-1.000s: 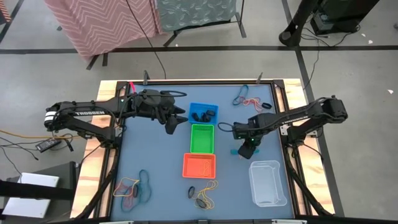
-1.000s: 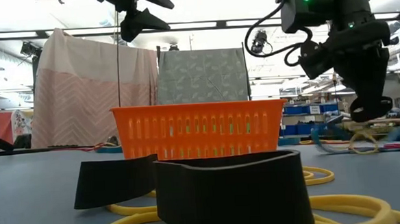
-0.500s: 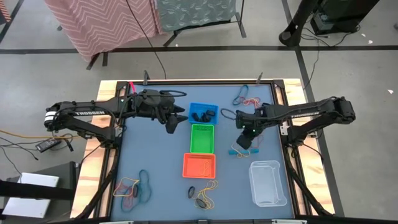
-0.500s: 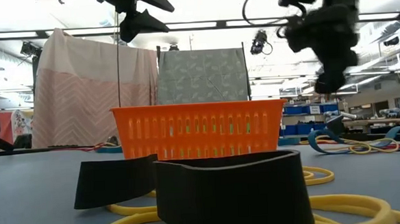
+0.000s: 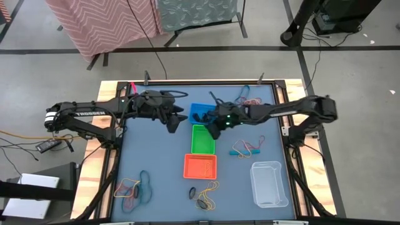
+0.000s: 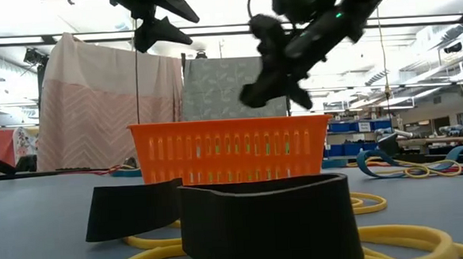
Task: Sort rubber bands into baskets
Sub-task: Put the black rubber band into the blue bin
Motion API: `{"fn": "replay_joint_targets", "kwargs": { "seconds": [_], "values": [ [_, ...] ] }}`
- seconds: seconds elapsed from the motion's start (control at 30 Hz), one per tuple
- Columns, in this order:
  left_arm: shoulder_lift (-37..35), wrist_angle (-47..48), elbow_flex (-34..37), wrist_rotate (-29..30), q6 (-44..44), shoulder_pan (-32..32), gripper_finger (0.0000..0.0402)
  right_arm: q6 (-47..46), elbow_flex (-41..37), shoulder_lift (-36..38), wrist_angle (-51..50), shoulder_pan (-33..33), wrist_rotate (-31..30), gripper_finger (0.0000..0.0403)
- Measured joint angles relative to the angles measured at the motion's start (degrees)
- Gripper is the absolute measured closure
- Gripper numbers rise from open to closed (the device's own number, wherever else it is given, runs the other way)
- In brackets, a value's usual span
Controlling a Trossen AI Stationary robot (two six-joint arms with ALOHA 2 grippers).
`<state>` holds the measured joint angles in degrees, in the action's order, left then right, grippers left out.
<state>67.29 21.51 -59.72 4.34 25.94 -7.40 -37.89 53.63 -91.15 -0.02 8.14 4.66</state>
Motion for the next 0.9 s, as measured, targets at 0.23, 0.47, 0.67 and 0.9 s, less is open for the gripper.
{"fn": "replay_joint_targets", "kwargs": {
  "seconds": [0.23,0.47,0.67,0.9],
  "values": [
    [0.0,-0.7,0.0,1.7,0.0,0.0,0.0169,-1.0,4.1,-6.9,3.7,2.8,-9.4,0.0395],
    [0.0,-1.0,0.0,2.6,0.1,0.0,0.0169,-2.1,4.5,-7.9,3.0,5.3,-8.1,0.0356],
    [0.0,-1.2,0.0,2.7,0.1,0.0,0.0169,-2.4,4.5,-7.7,3.0,5.8,-7.9,0.0238],
    [0.0,-0.7,0.0,2.7,0.1,0.0,0.0170,1.1,4.5,-6.2,0.2,7.8,0.7,0.0121]
  ]
}}
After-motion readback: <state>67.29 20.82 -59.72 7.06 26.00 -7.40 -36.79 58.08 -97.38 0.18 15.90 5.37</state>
